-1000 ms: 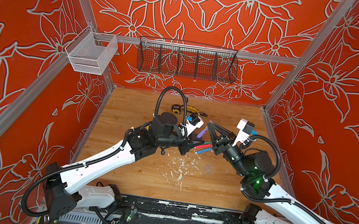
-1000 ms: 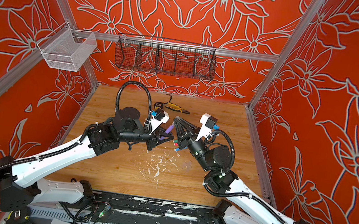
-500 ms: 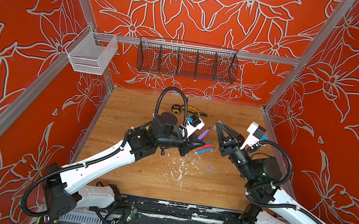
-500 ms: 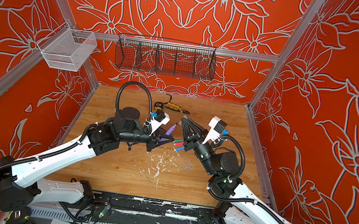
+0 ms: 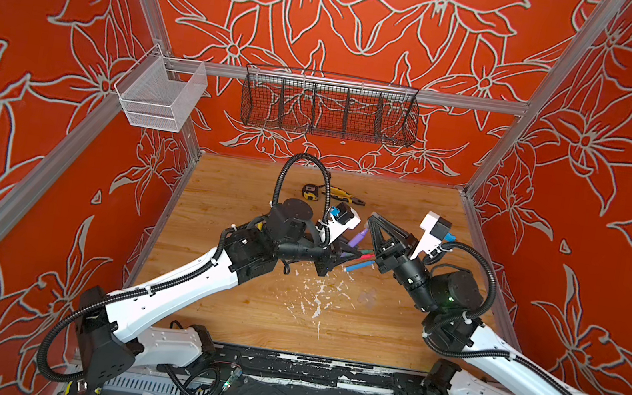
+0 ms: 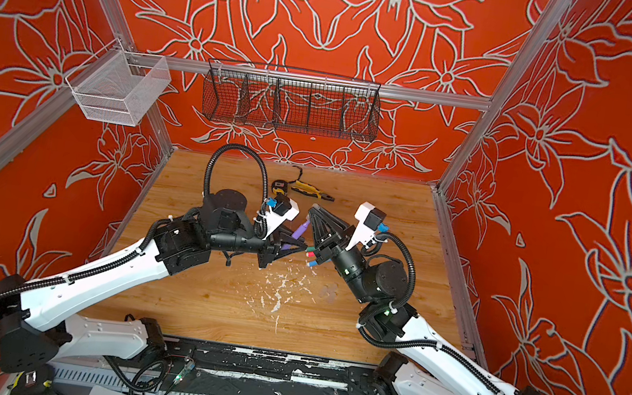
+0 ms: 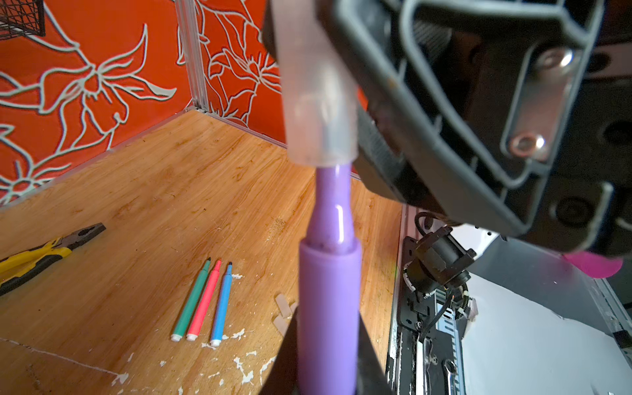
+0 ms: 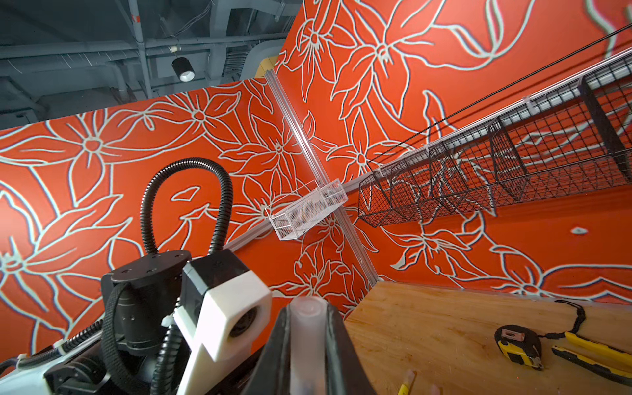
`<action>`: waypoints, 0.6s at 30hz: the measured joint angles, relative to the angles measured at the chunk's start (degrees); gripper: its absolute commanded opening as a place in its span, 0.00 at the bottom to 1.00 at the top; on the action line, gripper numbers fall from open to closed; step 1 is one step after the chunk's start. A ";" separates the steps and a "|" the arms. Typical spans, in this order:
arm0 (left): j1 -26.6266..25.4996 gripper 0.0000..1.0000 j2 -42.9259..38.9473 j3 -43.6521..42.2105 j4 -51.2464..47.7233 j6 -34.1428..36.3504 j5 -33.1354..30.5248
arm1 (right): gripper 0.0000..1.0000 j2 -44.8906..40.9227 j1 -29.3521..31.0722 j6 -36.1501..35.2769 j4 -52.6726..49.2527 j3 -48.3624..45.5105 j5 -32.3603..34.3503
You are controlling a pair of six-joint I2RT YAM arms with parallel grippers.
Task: Insert the pens into the pen caps
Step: 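Push the cap down onto the purple marker with the right gripper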
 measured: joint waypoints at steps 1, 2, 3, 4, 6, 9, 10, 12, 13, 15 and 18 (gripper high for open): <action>0.00 0.00 -0.13 -0.22 0.20 0.00 -0.37 | 0.00 0.17 0.00 0.33 0.22 0.00 0.00; -0.02 0.00 -0.46 -0.74 0.66 -0.07 -0.79 | 0.00 0.33 0.00 0.81 0.44 -0.02 0.00; -0.02 0.00 -0.76 -1.09 0.85 -0.09 -1.18 | 0.00 0.44 0.00 1.20 0.74 -0.09 0.00; -0.02 0.00 -1.11 -1.42 1.11 -0.13 -1.51 | 0.00 0.50 0.00 1.57 1.70 -0.50 0.00; -0.04 0.00 -1.66 -1.75 1.18 -0.24 -2.23 | 0.00 0.48 0.00 2.51 3.26 -1.42 0.02; -0.22 0.00 -2.56 -3.21 2.69 -0.94 -3.10 | 0.00 1.07 0.00 3.82 4.13 -1.51 -0.39; -0.31 0.00 -3.06 -3.96 3.30 -1.18 -3.45 | 0.00 1.57 0.00 4.31 4.61 -1.49 -1.03; -0.33 0.00 -3.78 -4.94 3.76 -1.51 -3.98 | 0.00 2.84 0.00 5.57 5.77 -1.49 -2.14; -0.33 0.00 -3.98 -5.16 3.82 -1.68 -4.22 | 0.00 3.56 0.02 6.25 6.62 -1.49 -2.78; -0.33 0.00 -4.17 -5.46 3.89 -2.14 -4.66 | 0.00 4.59 -0.02 7.28 7.91 -1.49 -3.76; -0.28 0.00 -4.39 -5.62 4.72 -2.60 -5.57 | 0.00 5.31 0.15 8.15 8.41 -1.46 -4.81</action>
